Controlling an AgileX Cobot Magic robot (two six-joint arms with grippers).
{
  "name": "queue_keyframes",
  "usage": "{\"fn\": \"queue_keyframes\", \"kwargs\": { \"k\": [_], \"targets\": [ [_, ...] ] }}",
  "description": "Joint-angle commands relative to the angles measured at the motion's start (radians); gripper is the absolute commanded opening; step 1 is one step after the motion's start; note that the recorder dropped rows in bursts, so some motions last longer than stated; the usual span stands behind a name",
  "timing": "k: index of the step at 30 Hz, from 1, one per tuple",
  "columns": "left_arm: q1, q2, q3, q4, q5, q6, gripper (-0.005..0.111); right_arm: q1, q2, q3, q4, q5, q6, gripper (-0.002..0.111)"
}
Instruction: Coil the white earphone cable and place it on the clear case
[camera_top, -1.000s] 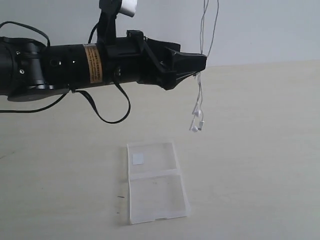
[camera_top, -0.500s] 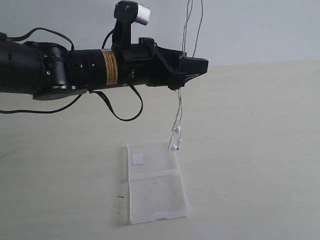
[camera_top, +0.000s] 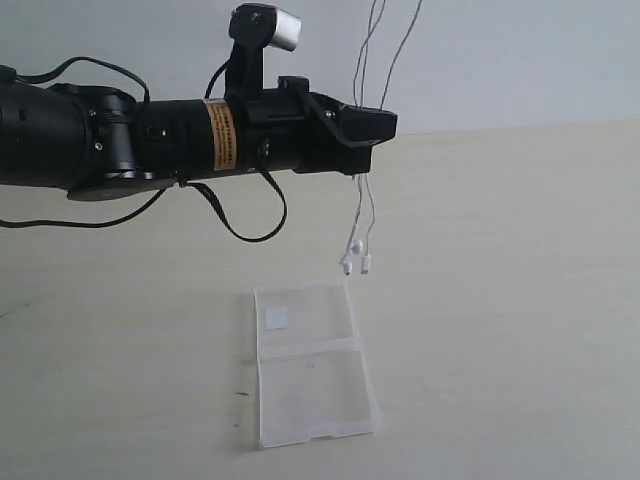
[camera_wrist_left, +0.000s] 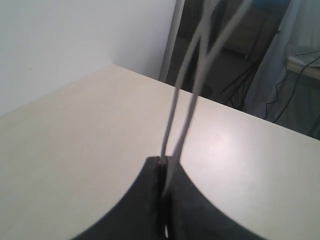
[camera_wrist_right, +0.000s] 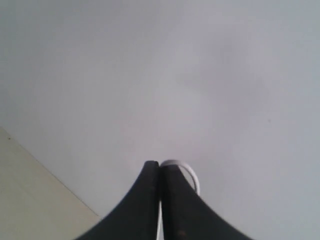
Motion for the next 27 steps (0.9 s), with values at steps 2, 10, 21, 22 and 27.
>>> {"fn": "queue_keyframes", "kwargs": {
  "k": [2, 10, 21, 22, 27],
  "targets": [
    [-0.002, -0.03, -0.007, -0.069, 0.078, -0.008, 0.0, -0.001, -0.087, -0.004, -0.288, 0.226, 0.208, 0.0],
    [-0.002, -0.083, -0.068, -0.039, 0.158, -0.081, 0.0, -0.001, -0.268, 0.163, -0.312, 0.415, 0.28, 0.0],
    [-0.002, -0.187, -0.08, 0.22, 0.258, -0.294, 0.0, -0.001, -0.409, 0.752, -0.258, 0.189, 0.353, 0.0],
    [-0.002, -0.189, -0.08, 0.233, 0.262, -0.304, 0.0, -0.001, -0.413, 0.797, -0.244, 0.157, 0.353, 0.0],
    [-0.002, -0.2, -0.08, 0.247, 0.291, -0.315, 0.0, -0.001, -0.42, 0.973, -0.154, -0.03, 0.35, 0.0]
  ]
}}
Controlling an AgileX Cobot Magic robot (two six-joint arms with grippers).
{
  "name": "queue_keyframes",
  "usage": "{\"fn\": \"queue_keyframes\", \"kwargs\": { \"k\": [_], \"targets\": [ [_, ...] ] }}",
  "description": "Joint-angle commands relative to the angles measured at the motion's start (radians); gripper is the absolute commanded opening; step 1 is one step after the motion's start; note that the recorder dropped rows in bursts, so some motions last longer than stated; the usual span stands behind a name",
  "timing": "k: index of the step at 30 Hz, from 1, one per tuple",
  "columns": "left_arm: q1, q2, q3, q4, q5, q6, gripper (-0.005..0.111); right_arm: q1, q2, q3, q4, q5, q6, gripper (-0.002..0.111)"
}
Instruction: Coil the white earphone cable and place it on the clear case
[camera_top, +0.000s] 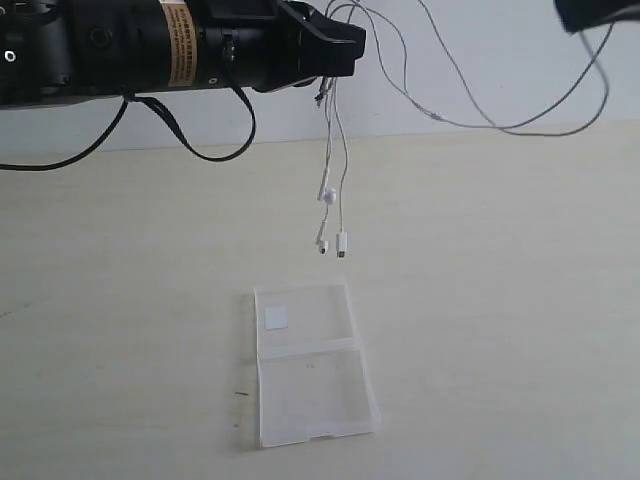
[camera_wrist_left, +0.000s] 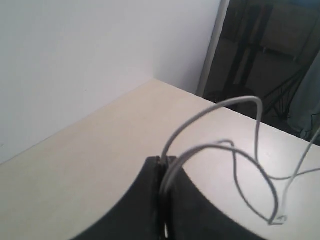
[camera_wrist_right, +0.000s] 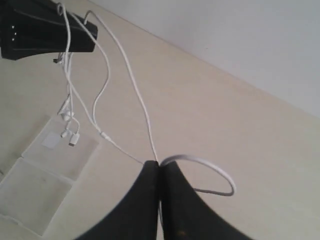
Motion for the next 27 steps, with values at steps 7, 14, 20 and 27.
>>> {"fn": "queue_keyframes", "kwargs": {
  "k": [7, 14, 20, 27],
  "targets": [
    [-0.002, -0.02, -0.024, 0.015, 0.076, -0.02, 0.0, -0.001, -0.007, 0.198, 0.29, -0.206, -0.135, 0.0],
    [-0.002, -0.021, -0.057, 0.007, 0.072, -0.03, 0.0, -0.001, 0.027, 0.204, 0.345, -0.228, -0.188, 0.005],
    [-0.002, -0.021, -0.06, 0.007, 0.116, -0.03, 0.0, -0.001, 0.035, 0.204, 0.353, -0.213, -0.206, 0.045],
    [-0.002, -0.021, -0.06, 0.007, 0.158, -0.03, 0.0, -0.001, -0.003, 0.204, 0.351, -0.208, -0.198, 0.058]
  ]
}}
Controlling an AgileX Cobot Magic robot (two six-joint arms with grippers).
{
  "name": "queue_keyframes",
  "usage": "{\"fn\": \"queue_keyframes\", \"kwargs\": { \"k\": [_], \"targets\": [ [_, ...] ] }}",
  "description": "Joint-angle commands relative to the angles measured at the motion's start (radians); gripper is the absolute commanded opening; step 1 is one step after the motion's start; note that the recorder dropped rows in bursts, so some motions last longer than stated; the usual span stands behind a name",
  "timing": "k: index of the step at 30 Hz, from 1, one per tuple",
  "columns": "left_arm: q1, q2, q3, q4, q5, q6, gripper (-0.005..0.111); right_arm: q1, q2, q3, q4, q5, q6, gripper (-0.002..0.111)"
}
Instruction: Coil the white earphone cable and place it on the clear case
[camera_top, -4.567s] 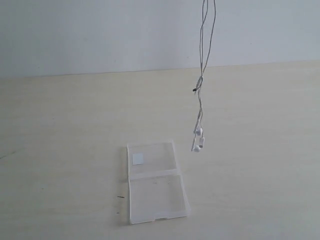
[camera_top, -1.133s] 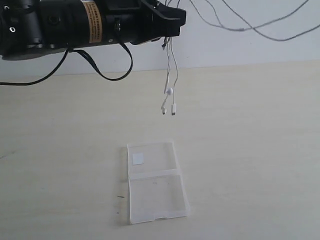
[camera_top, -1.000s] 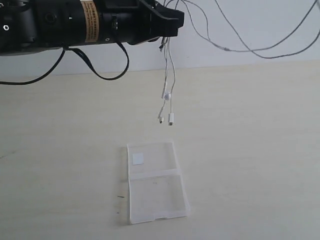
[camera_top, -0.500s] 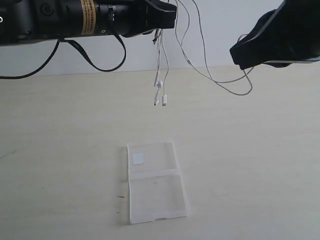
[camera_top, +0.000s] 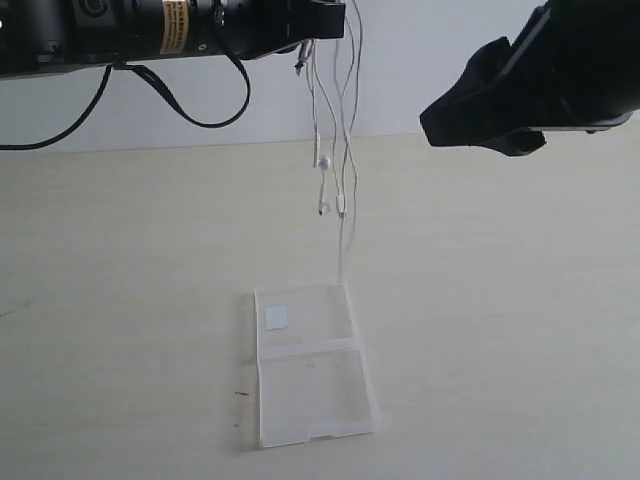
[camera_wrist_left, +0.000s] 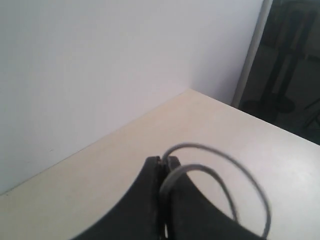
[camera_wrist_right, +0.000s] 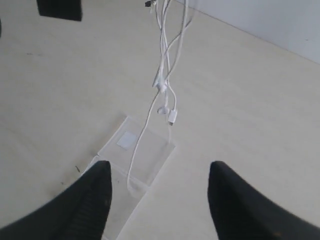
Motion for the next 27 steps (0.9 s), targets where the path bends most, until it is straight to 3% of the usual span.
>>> {"fn": "queue_keyframes", "kwargs": {
  "k": [1, 14, 27],
  "targets": [
    [-0.002, -0.011, -0.007, -0.008, 0.026, -0.008, 0.0, -0.001, -0.031, 0.001, 0.002, 0.002, -0.001, 0.058],
    [0.008, -0.016, -0.007, -0.008, 0.114, -0.162, 0.0, 0.001, -0.033, 0.001, -0.016, 0.034, 0.077, 0.058],
    [0.146, -0.024, -0.007, -0.015, -0.131, -0.451, 0.0, 0.001, -0.014, 0.044, -0.016, -0.006, 0.075, 0.058]
  ]
}}
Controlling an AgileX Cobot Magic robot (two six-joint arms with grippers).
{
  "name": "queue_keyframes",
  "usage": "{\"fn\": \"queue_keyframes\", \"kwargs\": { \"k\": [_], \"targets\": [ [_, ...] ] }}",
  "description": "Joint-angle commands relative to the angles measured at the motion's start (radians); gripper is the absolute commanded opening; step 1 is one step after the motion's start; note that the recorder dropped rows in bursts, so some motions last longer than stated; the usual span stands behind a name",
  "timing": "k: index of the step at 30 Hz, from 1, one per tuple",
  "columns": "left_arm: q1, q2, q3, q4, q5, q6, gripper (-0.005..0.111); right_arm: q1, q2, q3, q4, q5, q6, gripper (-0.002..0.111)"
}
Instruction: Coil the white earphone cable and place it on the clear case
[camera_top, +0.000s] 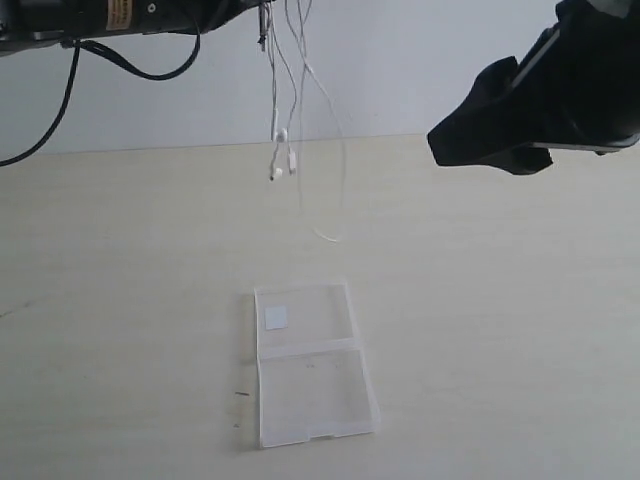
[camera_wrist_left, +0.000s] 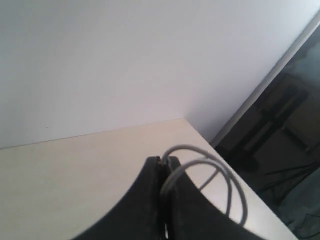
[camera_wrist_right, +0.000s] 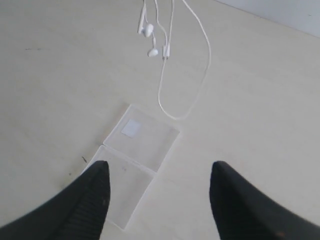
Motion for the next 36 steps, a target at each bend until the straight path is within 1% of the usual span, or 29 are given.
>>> {"fn": "queue_keyframes", "kwargs": {
  "k": [1, 4, 13, 17, 22, 23, 24, 25, 26, 27, 28, 29, 31, 33, 36],
  "targets": [
    [0.034, -0.01, -0.005, -0.011, -0.081, -0.077, 0.0, 0.001, 0.003, 0.02, -0.005, -0.032, 0.002, 0.058],
    [0.044, -0.01, -0.005, -0.02, -0.118, -0.142, 0.0, 0.001, 0.003, 0.03, -0.003, -0.039, 0.002, 0.058],
    [0.049, -0.01, -0.005, -0.045, -0.147, -0.334, 0.0, 0.001, 0.003, 0.082, 0.019, -0.071, 0.002, 0.058],
    [0.049, -0.01, -0.005, -0.055, -0.154, -0.365, 0.0, 0.001, 0.003, 0.087, 0.041, -0.091, -0.03, 0.058],
    [0.049, -0.01, -0.005, -0.069, -0.178, -0.401, 0.0, 0.001, 0.003, 0.087, 0.202, -0.143, -0.195, 0.058],
    [0.049, -0.01, -0.005, -0.069, -0.193, -0.401, 0.0, 0.001, 0.009, 0.087, 0.286, -0.155, -0.297, 0.058],
    [0.049, -0.01, -0.005, -0.069, -0.202, -0.401, 0.0, 0.001, 0.014, 0.087, 0.322, -0.157, -0.362, 0.058],
    [0.049, -0.01, -0.005, -0.069, -0.223, -0.401, 0.0, 0.001, 0.032, 0.087, 0.412, -0.157, -0.465, 0.06],
    [0.049, -0.01, -0.005, -0.069, -0.233, -0.401, 0.0, 0.001, 0.041, 0.087, 0.446, -0.159, -0.504, 0.062],
    [0.049, -0.01, -0.005, -0.063, -0.248, -0.401, 0.0, 0.001, 0.066, 0.087, 0.516, -0.166, -0.606, 0.066],
    [0.049, -0.01, -0.005, -0.06, -0.258, -0.396, 0.0, 0.001, 0.077, 0.087, 0.544, -0.171, -0.639, 0.068],
    [0.049, -0.01, -0.005, -0.06, -0.283, -0.368, 0.0, 0.001, 0.109, 0.087, 0.587, -0.182, -0.719, 0.069],
    [0.049, -0.01, -0.005, -0.06, -0.3, -0.335, 0.0, 0.001, 0.156, 0.087, 0.616, -0.218, -0.777, 0.069],
    [0.049, -0.01, -0.005, -0.06, -0.3, -0.335, 0.0, 0.001, 0.2, 0.087, 0.641, -0.282, -0.784, 0.069],
    [0.049, -0.01, -0.005, -0.06, -0.296, -0.29, 0.0, 0.001, 0.221, 0.087, 0.657, -0.358, -0.784, 0.069]
  ]
}}
